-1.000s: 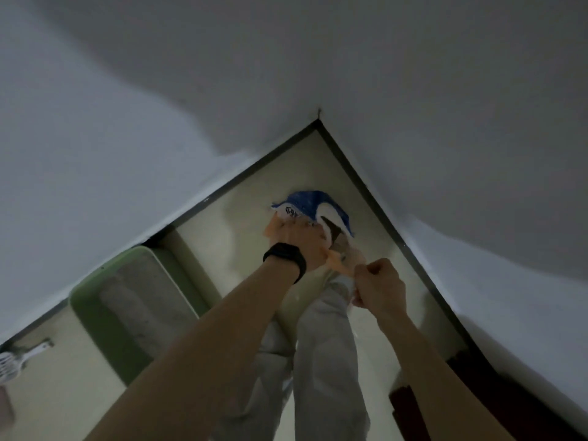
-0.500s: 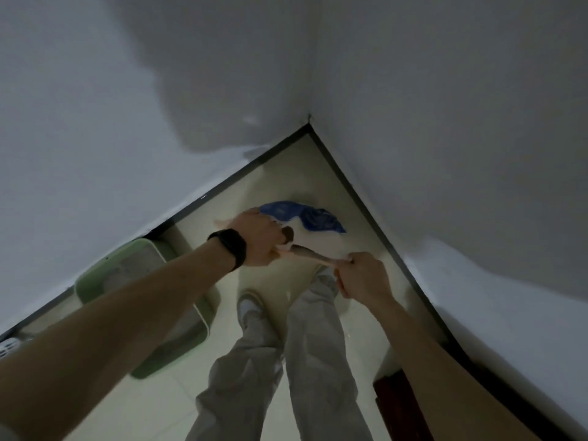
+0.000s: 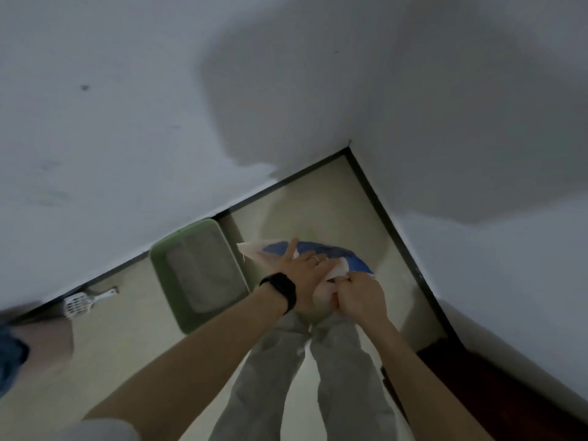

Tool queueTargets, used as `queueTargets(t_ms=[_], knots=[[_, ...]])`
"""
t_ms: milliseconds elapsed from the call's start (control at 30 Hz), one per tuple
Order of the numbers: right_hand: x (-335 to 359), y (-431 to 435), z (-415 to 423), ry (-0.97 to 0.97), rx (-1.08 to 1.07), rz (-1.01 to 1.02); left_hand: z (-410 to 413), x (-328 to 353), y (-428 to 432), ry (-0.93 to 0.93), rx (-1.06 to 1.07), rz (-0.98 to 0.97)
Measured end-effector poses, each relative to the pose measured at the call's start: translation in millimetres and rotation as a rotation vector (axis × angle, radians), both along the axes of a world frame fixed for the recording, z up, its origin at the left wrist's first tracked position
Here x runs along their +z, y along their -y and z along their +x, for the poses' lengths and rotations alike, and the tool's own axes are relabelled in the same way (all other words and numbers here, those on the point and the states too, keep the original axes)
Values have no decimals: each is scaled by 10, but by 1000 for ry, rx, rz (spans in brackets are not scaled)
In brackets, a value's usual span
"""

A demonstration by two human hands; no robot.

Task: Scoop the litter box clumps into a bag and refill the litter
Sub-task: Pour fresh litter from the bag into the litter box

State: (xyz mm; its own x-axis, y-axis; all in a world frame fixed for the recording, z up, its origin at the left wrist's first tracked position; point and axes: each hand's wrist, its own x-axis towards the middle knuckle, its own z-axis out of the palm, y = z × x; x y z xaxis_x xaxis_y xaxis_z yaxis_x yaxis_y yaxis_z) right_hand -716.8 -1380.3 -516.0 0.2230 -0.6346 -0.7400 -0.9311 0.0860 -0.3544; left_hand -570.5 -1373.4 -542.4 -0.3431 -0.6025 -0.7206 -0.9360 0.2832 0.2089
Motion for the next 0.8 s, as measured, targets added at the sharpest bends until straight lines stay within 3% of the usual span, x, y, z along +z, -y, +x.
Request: queueTargets(t_ms=[100, 200, 333, 433, 567, 600, 700, 800], knots=[[97, -295, 3, 33, -156, 56, -155, 108, -235, -51, 89, 14], [10, -563, -156, 60, -320, 192, -292, 143, -431, -69, 4, -106], [-24, -997, -409, 192, -23, 190, -394, 102, -867, -63, -198, -54], [160, -1183, -510, 400, -62, 447, -434, 246, -1184, -71, -268, -41], [520, -1215, -868, 680, -240, 923, -165, 593, -1365, -17, -181, -81], [594, -1253, -993, 688, -296, 897, -67, 682, -1451, -1, -149, -80], [558, -1473, -1262, 456, -357, 399, 121, 1027, -1818, -51, -56, -63], [277, -1733, -1235, 188, -191, 208, 268, 1507, -2124, -178, 87, -129]])
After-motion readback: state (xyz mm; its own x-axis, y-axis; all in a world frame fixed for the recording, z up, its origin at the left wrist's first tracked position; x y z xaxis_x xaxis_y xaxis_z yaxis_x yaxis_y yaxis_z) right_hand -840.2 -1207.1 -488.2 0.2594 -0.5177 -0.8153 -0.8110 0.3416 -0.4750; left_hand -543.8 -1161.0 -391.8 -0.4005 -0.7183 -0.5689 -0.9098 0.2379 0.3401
